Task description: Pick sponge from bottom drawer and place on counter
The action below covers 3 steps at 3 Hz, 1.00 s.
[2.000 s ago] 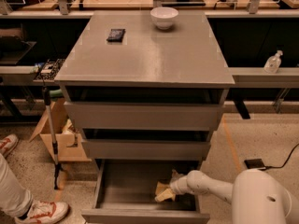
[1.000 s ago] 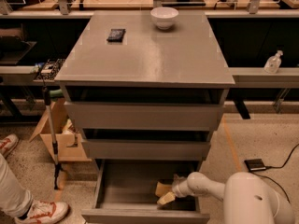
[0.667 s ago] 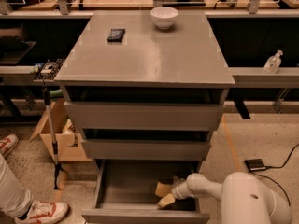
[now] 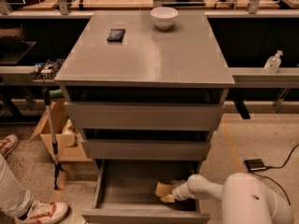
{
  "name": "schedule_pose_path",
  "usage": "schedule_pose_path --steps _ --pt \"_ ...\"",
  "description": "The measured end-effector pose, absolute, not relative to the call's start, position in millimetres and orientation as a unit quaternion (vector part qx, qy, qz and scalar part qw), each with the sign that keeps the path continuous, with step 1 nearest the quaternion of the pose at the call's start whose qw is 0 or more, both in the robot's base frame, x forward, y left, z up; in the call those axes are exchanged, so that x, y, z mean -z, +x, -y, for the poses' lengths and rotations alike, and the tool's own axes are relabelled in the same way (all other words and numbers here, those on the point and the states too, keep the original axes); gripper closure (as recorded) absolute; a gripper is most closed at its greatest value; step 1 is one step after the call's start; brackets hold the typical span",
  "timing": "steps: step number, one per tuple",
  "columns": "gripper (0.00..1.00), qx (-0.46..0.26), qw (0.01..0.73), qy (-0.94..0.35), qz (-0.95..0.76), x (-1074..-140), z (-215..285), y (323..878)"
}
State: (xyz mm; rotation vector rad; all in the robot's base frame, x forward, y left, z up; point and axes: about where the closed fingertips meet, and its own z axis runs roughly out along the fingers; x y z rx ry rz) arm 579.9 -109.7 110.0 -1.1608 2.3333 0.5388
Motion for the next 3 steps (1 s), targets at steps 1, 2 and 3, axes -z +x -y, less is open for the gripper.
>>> schedule_pose_path --steps 1,2,3 --pt "0.64 -0.199 0.246 -0.427 -0.847 -119.3 108.1 579.3" --pt "0.87 -0.199 0.254 -0.434 -0.841 -131.4 103.7 578.4" --pt "1.00 -0.221 0.279 -0.447 -0.821 -163.9 98.2 577.4"
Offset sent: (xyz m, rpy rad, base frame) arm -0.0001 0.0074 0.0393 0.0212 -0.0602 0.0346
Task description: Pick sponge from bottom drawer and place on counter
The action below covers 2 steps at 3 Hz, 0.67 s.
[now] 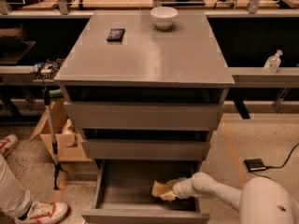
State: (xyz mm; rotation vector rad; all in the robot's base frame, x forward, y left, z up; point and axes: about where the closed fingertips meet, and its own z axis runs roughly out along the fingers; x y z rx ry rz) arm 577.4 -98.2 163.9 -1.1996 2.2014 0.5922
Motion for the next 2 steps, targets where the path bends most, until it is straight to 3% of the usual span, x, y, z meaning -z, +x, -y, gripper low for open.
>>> schedule_pose_path --steps 2 --pt "1.00 -0.305 0.354 -0.493 -0.734 -259.3 93.8 570.4"
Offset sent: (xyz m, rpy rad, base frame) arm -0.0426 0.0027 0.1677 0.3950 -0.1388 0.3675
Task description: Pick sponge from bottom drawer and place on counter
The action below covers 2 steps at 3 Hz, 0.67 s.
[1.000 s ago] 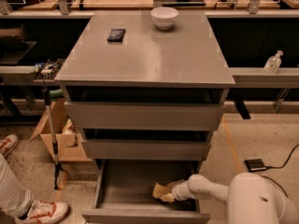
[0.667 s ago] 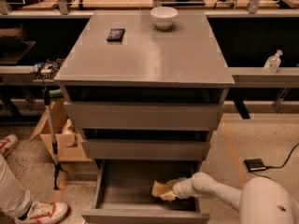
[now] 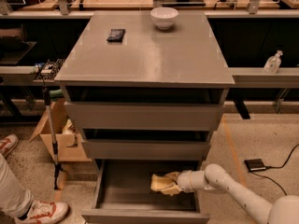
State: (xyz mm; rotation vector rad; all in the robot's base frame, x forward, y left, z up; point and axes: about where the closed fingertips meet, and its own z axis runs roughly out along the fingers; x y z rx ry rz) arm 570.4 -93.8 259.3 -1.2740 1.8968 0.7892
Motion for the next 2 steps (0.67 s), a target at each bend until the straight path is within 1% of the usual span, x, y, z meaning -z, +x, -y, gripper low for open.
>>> schedule_pose_path --steps 1,2 --pt "1.00 -0.359 0.366 -0.515 -0.687 -301.5 90.2 555.6" --pt "1.00 -0.385 0.352 -0.526 -0.672 -305.1 83.6 538.4"
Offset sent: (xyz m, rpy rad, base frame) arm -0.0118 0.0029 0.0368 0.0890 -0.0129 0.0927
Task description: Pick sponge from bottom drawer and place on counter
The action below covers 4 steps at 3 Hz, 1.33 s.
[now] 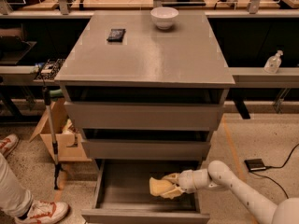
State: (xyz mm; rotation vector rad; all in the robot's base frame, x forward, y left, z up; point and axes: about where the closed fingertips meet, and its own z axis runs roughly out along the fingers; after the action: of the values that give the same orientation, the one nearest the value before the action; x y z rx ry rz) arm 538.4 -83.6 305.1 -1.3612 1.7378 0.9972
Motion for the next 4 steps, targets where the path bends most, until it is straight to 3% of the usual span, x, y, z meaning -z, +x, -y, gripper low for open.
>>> schedule_pose_path --steps 1,4 --pt "1.00 -0.376 0.358 -0.531 -0.669 -315.3 84.5 537.0" --pt "1.00 -0.305 0.462 -0.592 -0.587 -464.5 97.8 511.2"
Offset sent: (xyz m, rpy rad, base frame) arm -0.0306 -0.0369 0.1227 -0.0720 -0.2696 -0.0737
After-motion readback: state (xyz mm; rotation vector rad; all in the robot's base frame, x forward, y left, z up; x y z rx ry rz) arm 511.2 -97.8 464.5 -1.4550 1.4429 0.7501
